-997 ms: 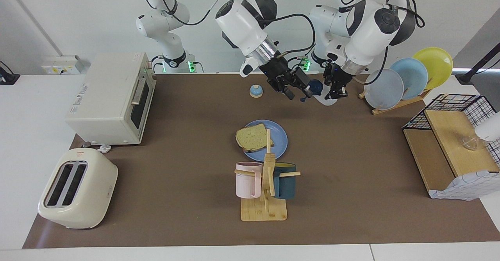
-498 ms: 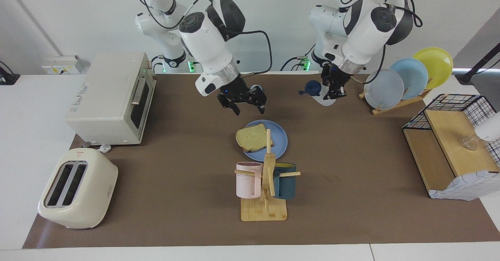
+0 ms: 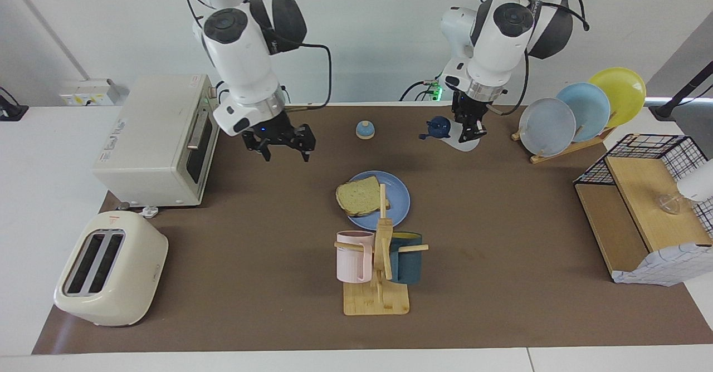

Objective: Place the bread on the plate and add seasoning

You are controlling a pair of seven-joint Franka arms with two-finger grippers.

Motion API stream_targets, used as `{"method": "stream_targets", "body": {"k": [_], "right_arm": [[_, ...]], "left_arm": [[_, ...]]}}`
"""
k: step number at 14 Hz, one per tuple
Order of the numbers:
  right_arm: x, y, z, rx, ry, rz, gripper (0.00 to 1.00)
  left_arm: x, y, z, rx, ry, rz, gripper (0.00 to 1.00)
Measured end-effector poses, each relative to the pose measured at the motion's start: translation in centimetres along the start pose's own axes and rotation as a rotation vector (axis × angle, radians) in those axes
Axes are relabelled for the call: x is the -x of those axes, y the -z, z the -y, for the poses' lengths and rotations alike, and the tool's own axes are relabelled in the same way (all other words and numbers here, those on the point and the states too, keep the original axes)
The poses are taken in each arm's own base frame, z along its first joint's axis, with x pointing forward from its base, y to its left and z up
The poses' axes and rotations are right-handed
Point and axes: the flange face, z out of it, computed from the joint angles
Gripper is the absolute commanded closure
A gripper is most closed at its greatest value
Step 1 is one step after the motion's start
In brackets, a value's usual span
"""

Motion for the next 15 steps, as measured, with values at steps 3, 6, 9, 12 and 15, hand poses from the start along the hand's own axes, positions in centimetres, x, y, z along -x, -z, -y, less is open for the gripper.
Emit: {"method": "stream_targets", "body": {"k": [3, 6, 9, 12, 15], "right_arm": [[2.4, 3.8, -4.8, 0.074, 0.046, 0.018, 0.0], [1.9, 3.8, -8.1, 0.077, 0.048, 0.026, 0.0], [0.9, 3.2, -9.7, 0.08, 0.042, 0.037, 0.0], [0.7, 3.1, -10.4, 0.089, 0.045, 0.038, 0.0], [0.7, 3.4, -11.8, 0.086, 0.02, 0.03, 0.0]], "left_arm": [[-2.1, 0.3, -1.1, -0.075, -0.032, 0.088, 1.0], [-4.2, 0.0, -1.6, -0.152, -0.057, 0.182, 1.0], [-8.1, -1.1, -1.7, -0.212, -0.076, 0.258, 1.0], [-11.3, -1.9, -2.1, -0.274, -0.093, 0.343, 1.0], [-14.1, -2.8, -2.9, -0.314, -0.113, 0.419, 1.0]]}}
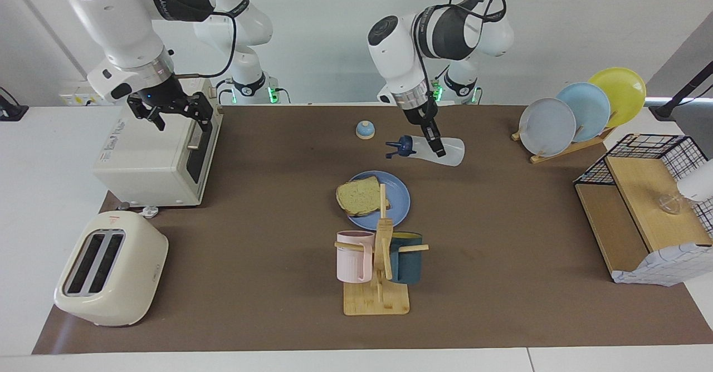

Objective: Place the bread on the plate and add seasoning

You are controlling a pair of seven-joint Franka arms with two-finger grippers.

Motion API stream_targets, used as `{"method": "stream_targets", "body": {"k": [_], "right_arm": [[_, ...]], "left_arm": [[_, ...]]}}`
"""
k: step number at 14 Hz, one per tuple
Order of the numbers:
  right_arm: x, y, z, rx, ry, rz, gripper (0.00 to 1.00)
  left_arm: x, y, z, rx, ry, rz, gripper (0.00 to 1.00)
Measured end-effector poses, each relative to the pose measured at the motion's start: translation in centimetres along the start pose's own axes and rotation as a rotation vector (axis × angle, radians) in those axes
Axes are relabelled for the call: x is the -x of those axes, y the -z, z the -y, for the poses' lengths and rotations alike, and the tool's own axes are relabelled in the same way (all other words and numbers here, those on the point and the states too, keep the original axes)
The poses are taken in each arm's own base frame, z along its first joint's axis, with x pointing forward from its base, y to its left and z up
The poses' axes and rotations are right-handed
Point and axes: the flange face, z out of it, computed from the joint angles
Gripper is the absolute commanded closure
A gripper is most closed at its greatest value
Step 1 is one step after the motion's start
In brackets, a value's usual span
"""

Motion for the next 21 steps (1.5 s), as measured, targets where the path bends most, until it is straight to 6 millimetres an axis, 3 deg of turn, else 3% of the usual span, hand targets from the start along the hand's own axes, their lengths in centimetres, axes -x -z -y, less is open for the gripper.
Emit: {"method": "stream_targets", "body": {"k": [2, 6, 14, 21], "right_arm": [[-0.2, 0.1, -1.4, -0.003, -0.008, -0.019, 0.0], [-0.3, -0.1, -1.9, -0.003, 0.032, -0.015, 0.0], [-0.3, -0.4, -2.4, -0.004, 0.031, -0.009, 0.0], [-0.3, -0.4, -2.4, -0.004, 0.031, -0.009, 0.0]], "left_arm": [[-1.5, 0.7, -0.5, -0.043, -0.02, 0.055, 1.0], [-4.1, 1.1, -1.7, -0.129, -0.084, 0.171, 1.0], [-11.9, -1.0, -3.3, -0.222, -0.184, 0.418, 1.0], [-12.4, -0.1, -4.5, -0.256, -0.194, 0.503, 1.0]]}}
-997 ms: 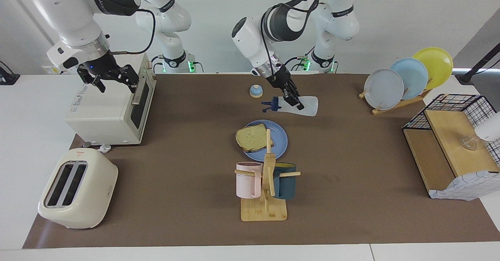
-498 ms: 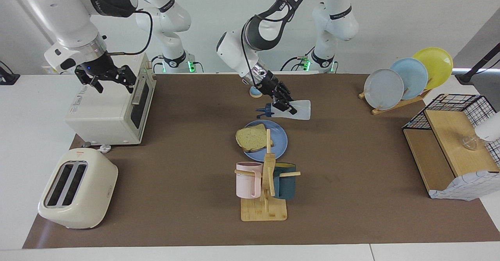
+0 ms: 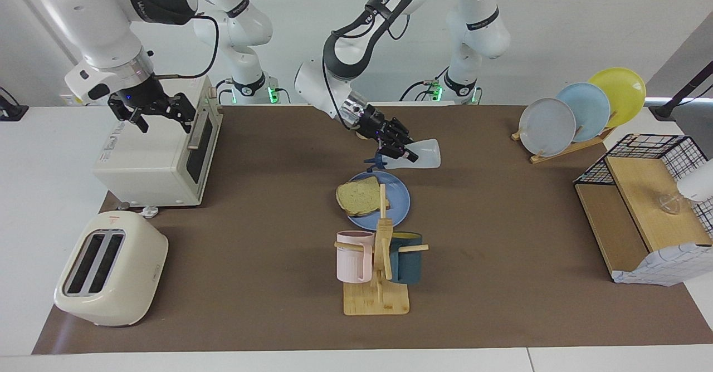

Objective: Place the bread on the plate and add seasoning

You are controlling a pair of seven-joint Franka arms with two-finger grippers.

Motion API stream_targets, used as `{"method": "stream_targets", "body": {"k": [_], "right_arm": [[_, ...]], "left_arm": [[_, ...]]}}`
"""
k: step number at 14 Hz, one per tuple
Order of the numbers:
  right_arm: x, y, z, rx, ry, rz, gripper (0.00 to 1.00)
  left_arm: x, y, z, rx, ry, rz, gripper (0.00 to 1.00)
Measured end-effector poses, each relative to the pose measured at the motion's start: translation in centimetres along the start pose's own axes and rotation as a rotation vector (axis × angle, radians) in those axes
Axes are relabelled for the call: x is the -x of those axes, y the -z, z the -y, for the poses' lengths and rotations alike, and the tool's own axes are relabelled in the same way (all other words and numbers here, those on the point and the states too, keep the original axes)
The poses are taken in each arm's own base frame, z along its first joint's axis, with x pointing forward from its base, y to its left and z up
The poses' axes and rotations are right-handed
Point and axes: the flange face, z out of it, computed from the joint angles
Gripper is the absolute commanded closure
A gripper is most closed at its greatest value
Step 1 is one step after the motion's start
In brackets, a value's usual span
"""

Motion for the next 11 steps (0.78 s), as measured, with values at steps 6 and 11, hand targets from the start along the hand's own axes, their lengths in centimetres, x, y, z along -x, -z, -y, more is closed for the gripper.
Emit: {"method": "stream_targets", "body": {"k": [6, 11], "right_arm": [[0.0, 0.0, 0.0, 0.0, 0.0, 0.0, 0.0], [0.0, 0.0, 0.0, 0.0, 0.0, 0.0, 0.0]], "left_arm": [[0.1, -0.1, 0.0, -0.012, 0.0, 0.041, 1.0], [-4.5, -3.1, -0.8, -0.008, -0.059, 0.175, 1.0]]}}
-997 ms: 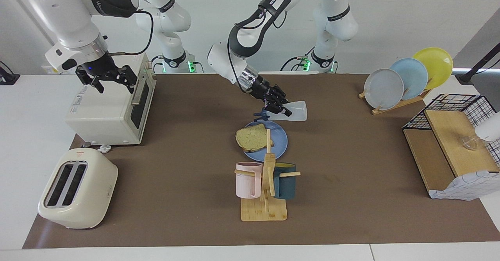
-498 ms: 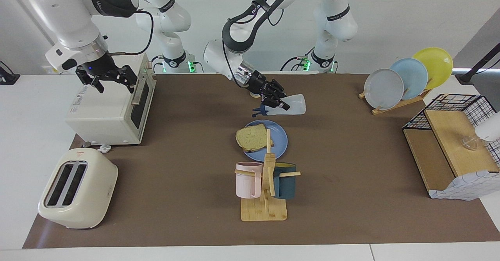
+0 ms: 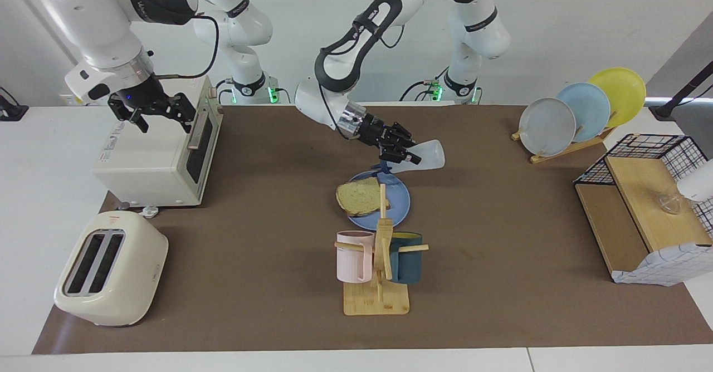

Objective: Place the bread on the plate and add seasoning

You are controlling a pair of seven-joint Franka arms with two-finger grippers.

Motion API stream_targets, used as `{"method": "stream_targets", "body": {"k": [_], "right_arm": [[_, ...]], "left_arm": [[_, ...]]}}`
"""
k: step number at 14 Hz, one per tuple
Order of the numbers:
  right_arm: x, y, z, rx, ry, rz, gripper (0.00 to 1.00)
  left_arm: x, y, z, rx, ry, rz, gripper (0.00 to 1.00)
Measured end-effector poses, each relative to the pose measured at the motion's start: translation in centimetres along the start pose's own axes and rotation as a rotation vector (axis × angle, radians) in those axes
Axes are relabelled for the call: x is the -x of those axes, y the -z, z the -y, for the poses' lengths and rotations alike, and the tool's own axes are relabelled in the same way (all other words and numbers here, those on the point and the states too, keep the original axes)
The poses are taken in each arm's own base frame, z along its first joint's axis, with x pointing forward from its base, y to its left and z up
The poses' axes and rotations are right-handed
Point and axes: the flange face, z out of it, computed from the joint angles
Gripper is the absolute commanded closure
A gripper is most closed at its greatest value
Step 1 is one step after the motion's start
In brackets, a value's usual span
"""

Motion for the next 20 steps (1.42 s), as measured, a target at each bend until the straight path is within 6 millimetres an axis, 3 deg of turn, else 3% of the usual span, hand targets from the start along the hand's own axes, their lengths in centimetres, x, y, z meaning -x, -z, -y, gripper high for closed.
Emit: {"method": "stream_targets", "body": {"k": [4, 9, 11, 14, 18, 20], "right_arm": [[0.0, 0.0, 0.0, 0.0, 0.0, 0.0, 0.0], [0.0, 0.0, 0.0, 0.0, 0.0, 0.0, 0.0], [0.0, 0.0, 0.0, 0.0, 0.0, 0.0, 0.0], [0.0, 0.0, 0.0, 0.0, 0.0, 0.0, 0.0], [0.0, 0.0, 0.0, 0.0, 0.0, 0.0, 0.0], [0.0, 0.0, 0.0, 0.0, 0.0, 0.0, 0.0]], "left_arm": [[-0.1, -1.0, 1.0, -0.027, 0.015, 0.062, 1.0], [1.5, -7.6, 4.4, -0.02, 0.053, 0.165, 1.0], [1.8, -8.0, 4.9, -0.027, 0.061, 0.177, 1.0], [1.4, -5.5, 4.4, -0.053, 0.06, 0.152, 1.0], [0.1, 3.0, 0.9, -0.114, 0.036, 0.094, 1.0], [-0.2, 6.1, -0.9, -0.139, 0.024, 0.089, 1.0]]}}
